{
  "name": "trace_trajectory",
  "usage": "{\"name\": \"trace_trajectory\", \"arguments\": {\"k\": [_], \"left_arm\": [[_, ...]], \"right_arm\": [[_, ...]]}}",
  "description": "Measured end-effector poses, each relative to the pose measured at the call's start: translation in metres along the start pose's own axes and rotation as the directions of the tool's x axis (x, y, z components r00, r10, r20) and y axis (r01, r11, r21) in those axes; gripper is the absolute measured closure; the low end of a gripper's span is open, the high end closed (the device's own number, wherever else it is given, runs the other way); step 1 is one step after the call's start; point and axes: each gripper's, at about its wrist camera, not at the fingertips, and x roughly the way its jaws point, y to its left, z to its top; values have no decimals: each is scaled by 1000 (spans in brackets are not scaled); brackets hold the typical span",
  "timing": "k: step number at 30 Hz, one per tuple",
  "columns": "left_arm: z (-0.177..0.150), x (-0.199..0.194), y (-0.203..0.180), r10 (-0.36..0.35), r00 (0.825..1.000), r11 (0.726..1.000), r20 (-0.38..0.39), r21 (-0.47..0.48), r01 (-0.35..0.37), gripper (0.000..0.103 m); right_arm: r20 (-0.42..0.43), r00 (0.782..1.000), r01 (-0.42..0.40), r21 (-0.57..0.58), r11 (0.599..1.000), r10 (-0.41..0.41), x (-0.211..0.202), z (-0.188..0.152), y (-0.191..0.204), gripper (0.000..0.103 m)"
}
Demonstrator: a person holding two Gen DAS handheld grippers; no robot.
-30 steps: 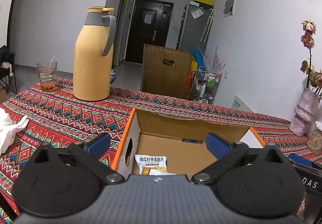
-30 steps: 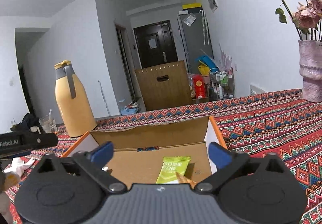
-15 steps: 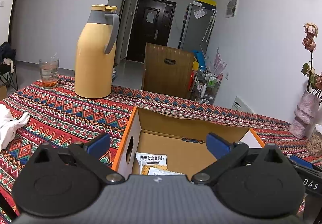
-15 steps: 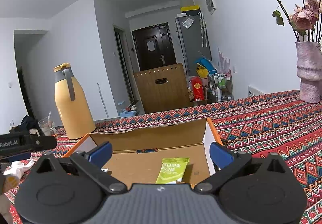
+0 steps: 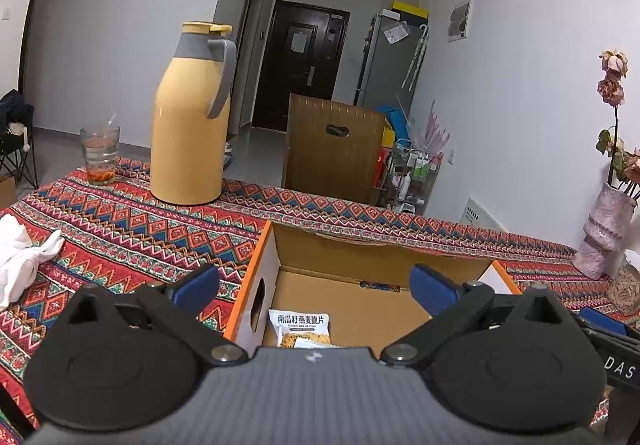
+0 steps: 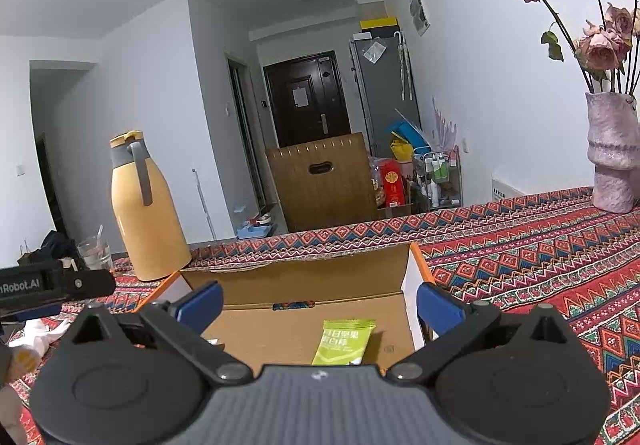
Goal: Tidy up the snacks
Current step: 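Move both grippers back from the box toward the snack pile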
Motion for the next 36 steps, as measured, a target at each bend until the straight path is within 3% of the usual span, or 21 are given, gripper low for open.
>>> {"name": "trace_trajectory", "arguments": {"k": [13, 36], "left_arm": [[7, -35, -5, -4, 999, 1000, 39, 18, 4, 0], [-32, -108, 14, 4, 1000, 999, 12, 44, -5, 0]], "right_arm": [[39, 999, -2, -35, 999, 3, -29, 12, 11, 0], [-22, 1000, 11, -36, 999, -12, -104, -29, 10, 0]]}}
